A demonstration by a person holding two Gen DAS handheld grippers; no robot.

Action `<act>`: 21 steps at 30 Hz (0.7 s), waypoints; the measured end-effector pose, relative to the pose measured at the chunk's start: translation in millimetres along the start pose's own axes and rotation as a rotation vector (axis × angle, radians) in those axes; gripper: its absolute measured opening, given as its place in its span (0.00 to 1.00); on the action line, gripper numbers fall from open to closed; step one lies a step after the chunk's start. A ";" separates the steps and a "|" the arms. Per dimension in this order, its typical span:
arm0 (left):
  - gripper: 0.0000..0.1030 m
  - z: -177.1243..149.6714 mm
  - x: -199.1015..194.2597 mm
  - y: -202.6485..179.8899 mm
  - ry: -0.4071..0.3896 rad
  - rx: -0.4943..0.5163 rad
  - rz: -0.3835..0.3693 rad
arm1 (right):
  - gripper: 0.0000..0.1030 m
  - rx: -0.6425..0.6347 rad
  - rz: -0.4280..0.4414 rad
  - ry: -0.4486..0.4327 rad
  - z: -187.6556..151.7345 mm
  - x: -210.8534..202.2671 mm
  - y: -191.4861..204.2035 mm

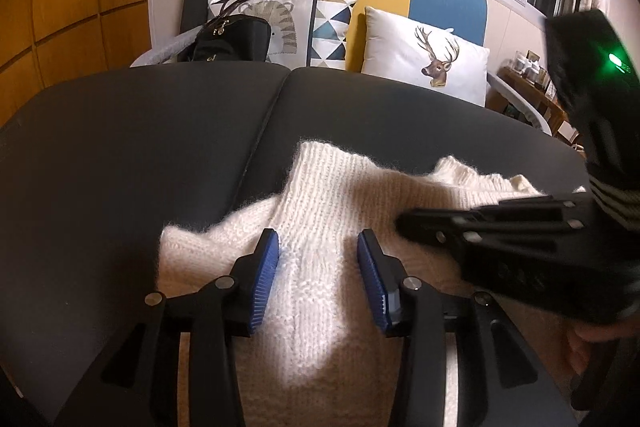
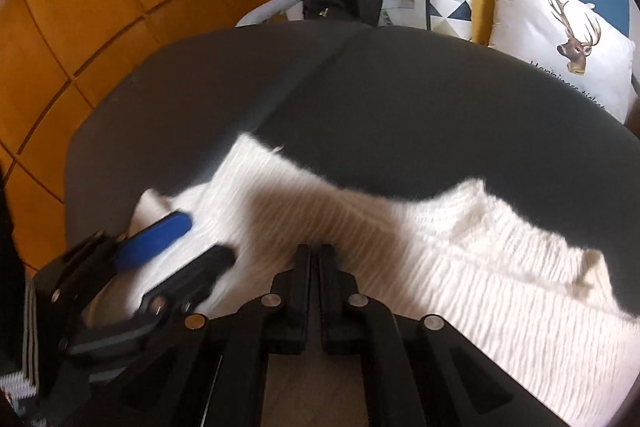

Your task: Fold clothes

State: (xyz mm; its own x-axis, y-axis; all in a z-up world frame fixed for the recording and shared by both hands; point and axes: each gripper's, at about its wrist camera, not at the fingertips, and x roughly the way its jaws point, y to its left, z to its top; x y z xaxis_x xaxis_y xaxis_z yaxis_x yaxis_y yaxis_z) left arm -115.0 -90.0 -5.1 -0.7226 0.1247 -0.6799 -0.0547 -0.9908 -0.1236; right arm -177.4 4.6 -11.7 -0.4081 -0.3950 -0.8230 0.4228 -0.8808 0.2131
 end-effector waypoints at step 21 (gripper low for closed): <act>0.43 -2.5 2.3 0.7 -0.001 -0.002 0.001 | 0.06 0.033 -0.003 -0.197 -29.3 -69.3 -4.7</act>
